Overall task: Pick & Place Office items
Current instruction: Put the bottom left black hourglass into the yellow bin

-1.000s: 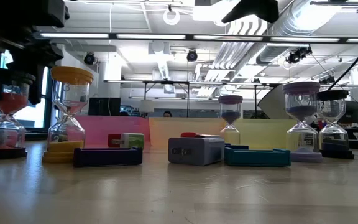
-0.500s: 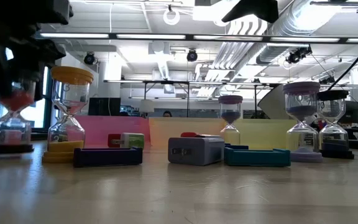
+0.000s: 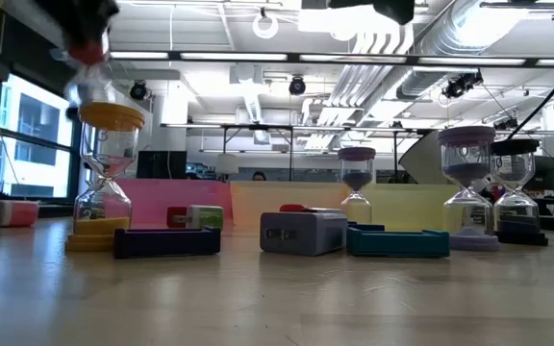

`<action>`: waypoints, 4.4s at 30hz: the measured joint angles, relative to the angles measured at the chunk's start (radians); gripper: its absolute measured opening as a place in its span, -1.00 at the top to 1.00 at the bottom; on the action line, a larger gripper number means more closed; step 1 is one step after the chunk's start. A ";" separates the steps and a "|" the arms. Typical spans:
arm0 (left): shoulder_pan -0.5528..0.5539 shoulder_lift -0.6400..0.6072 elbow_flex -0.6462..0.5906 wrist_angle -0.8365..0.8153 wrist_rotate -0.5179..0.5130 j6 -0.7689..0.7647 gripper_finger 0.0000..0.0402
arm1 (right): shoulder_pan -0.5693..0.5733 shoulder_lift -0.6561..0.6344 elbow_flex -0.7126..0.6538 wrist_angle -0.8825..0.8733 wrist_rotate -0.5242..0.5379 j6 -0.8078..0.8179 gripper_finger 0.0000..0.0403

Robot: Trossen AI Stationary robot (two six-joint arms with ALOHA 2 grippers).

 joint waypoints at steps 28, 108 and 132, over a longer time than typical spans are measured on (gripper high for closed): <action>0.059 -0.004 0.261 1.204 -0.294 0.673 0.01 | -0.112 -0.141 0.000 0.674 -0.262 0.163 -0.31; 0.283 0.066 0.260 1.116 -0.083 0.500 -0.58 | -0.363 -0.088 -0.001 0.634 -0.580 0.198 0.04; 0.297 0.043 0.260 0.832 -0.084 0.453 -0.60 | -0.655 -0.281 0.006 -0.438 -0.133 -0.134 0.04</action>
